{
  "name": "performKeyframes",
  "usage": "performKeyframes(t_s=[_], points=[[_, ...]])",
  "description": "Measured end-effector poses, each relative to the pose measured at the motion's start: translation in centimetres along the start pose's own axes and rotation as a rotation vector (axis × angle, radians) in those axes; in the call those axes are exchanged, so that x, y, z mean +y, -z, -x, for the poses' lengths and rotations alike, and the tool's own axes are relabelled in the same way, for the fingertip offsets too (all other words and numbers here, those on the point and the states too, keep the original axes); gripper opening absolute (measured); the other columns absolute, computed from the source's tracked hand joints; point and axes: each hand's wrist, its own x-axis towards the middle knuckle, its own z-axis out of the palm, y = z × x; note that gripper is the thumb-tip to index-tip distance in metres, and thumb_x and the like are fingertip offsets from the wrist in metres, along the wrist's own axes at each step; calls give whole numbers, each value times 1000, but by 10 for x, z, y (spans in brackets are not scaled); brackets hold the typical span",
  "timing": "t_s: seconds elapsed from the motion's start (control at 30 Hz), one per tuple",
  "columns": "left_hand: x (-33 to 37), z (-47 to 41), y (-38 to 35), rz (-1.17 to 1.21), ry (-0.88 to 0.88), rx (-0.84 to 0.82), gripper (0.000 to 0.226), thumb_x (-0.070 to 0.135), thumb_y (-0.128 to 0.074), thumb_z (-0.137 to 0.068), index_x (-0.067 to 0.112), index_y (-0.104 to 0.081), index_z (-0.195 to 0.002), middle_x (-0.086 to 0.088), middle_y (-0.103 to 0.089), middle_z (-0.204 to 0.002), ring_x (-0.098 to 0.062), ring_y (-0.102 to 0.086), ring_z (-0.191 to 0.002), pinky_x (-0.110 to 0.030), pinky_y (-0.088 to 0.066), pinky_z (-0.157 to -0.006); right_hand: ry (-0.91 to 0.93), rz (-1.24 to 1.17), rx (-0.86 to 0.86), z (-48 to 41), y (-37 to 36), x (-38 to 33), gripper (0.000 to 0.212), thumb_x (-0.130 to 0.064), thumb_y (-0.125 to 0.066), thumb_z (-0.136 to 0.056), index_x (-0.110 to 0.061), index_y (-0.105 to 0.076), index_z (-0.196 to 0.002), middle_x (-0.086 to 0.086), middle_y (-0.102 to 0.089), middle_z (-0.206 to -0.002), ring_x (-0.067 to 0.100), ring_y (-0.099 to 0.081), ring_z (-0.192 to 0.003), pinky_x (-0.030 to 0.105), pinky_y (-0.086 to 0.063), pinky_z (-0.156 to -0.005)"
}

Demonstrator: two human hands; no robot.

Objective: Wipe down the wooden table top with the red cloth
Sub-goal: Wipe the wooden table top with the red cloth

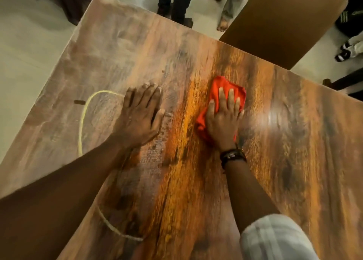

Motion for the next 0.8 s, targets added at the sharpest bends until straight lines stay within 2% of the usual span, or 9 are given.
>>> performKeyframes(t_s=[0.1, 0.2, 0.37, 0.47, 0.6, 0.7, 0.8], points=[[0, -2, -2, 25, 2, -17, 64, 44, -23, -103, 10, -25, -157, -11, -23, -165, -25, -13, -154, -52, -6, -124, -18, 7, -33, -84, 0, -23, 58, -46, -28, -104, -31, -18, -159, 2, -7, -168, 32, -3, -155, 60, 3, -121], [0, -2, -3, 42, -7, -8, 63, 43, -25, -103, 11, -27, -157, -9, -24, -164, -23, -13, -154, -53, -7, -124, -17, 16, -79, -146, -4, -58, 57, -45, -28, -105, -31, -16, -159, 2, -3, -169, 33, 0, -154, 60, 6, -120], [-1, -2, -4, 12, 1, 7, 61, 43, -25, -104, 12, -29, -156, -7, -27, -164, -21, -14, -154, -51, -8, -124, 52, 33, -115, -183, -14, -91, 57, -45, -29, -105, -33, -16, -159, 2, -3, -169, 33, 2, -154, 57, 6, -121], [0, -3, -3, 20, 12, -2, 61, 43, -25, -104, 12, -30, -156, -7, -28, -163, -21, -14, -154, -51, -7, -124, 130, 18, -119, -153, -16, -85, 56, -44, -30, -105, -32, -18, -159, 1, -4, -169, 33, 0, -155, 56, 4, -122], [1, -2, -1, 0, 13, 23, 60, 40, -25, -103, 10, -35, -154, -9, -32, -161, -23, -20, -153, -52, -11, -124, 232, -21, -55, -45, -23, -71, 56, -45, -31, -103, -33, -24, -158, 0, -12, -168, 32, -7, -154, 55, -1, -123], [2, -2, 0, -14, 13, 32, 59, 39, -26, -102, 8, -39, -152, -10, -36, -159, -25, -24, -151, -52, -15, -123, 243, -48, -47, 48, -24, -57, 57, -47, -29, -101, -35, -25, -157, -4, -12, -168, 28, -5, -155, 50, 1, -123], [1, -2, -2, -14, 12, 34, 59, 38, -26, -102, 8, -39, -151, -10, -36, -160, -24, -24, -152, -52, -15, -123, 237, 10, -71, 96, -23, -44, 57, -48, -28, -100, -38, -25, -156, -7, -11, -168, 22, -3, -156, 50, -2, -125]])
